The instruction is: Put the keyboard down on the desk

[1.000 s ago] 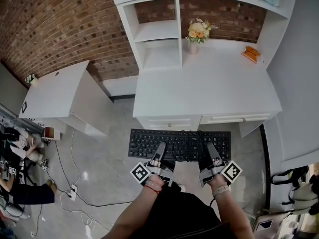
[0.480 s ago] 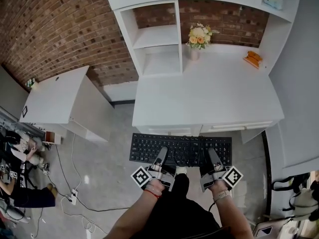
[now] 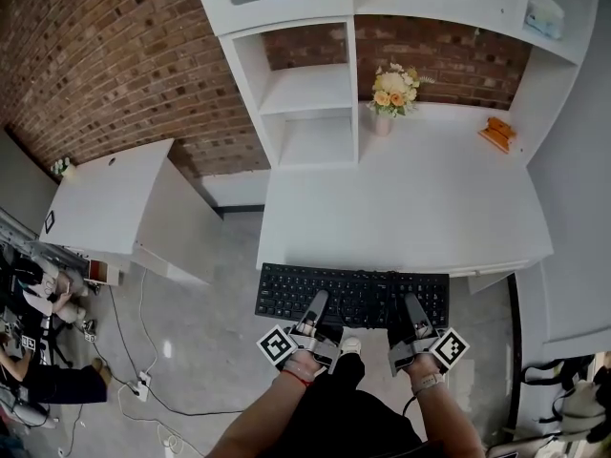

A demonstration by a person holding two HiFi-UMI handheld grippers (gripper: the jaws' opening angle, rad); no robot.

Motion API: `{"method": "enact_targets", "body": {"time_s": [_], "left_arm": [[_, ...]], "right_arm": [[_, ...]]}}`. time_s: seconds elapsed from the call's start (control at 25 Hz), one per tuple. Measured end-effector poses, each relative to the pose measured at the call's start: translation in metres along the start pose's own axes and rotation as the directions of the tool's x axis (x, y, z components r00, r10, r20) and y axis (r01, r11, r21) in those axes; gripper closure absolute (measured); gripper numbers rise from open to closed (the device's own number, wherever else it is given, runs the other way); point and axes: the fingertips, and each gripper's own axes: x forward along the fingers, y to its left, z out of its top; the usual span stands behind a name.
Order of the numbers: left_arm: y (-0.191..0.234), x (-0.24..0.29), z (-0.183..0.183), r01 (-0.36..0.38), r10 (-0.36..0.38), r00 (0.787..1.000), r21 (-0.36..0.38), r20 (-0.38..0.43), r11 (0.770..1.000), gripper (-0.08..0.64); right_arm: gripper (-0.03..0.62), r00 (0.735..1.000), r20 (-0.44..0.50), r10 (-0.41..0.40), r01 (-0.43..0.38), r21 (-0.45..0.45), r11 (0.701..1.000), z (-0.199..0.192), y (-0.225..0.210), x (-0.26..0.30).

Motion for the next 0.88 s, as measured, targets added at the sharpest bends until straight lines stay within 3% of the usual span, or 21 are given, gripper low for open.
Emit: {"method": "enact_targets", "body": {"time_s": [0.88], "left_arm": [[0.032,0.101,0.042,-0.021,0.019,0.999,-0.031,-0.049,0.999,0.495]], "right_arm": [[0.517,0.999,0.036,-0.024,0.024,-0.014,1.000,0.047,-0.015,0.093]]}}
